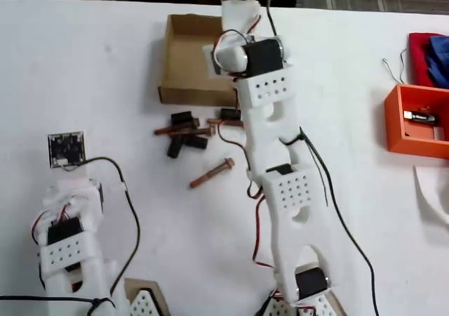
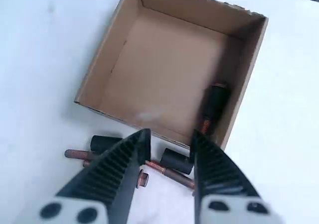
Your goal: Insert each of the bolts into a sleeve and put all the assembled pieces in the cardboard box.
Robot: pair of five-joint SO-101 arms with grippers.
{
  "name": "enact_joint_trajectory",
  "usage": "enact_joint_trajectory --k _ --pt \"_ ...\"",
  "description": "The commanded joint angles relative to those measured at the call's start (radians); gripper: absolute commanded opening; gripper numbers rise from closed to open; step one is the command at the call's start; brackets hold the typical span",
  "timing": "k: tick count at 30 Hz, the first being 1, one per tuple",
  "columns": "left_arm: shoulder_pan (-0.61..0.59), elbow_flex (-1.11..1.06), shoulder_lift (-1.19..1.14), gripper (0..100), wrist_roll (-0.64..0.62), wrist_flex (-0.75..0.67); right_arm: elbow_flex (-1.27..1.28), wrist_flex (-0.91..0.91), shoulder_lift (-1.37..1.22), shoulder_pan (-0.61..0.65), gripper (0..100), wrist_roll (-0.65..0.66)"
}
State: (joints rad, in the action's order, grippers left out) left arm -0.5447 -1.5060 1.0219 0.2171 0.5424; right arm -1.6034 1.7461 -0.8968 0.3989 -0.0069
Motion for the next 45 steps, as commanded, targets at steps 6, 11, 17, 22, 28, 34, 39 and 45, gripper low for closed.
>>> enact_joint_trajectory --k 6,11,17,22,28,34,39,45 --pt "0.008 0.004 0.006 10 0.011 -0.018 0.463 0.028 0.407 0.116 12.7 0.1" --pt "0.008 0.004 0.006 10 0.011 -0.018 1.028 -0.044 0.656 0.16 12.7 0.207" --pt "0.008 0.004 0.006 10 0.011 -0.02 1.393 -0.321 0.608 0.18 12.7 0.549" --pt "0.008 0.004 0.006 10 0.011 -0.018 1.416 -0.432 0.521 0.174 12.7 0.732" --pt "0.008 0.004 0.006 10 0.011 -0.017 1.416 -0.552 0.455 0.197 12.7 0.769" --pt "0.008 0.004 0.006 10 0.011 -0.017 1.416 -0.601 0.394 0.196 12.7 0.769" --pt "0.008 0.004 0.006 10 0.011 -0.018 1.416 -0.618 0.355 0.2 12.6 0.77" --pt "0.008 0.004 0.006 10 0.011 -0.018 1.416 -0.641 0.332 0.214 12.6 0.77"
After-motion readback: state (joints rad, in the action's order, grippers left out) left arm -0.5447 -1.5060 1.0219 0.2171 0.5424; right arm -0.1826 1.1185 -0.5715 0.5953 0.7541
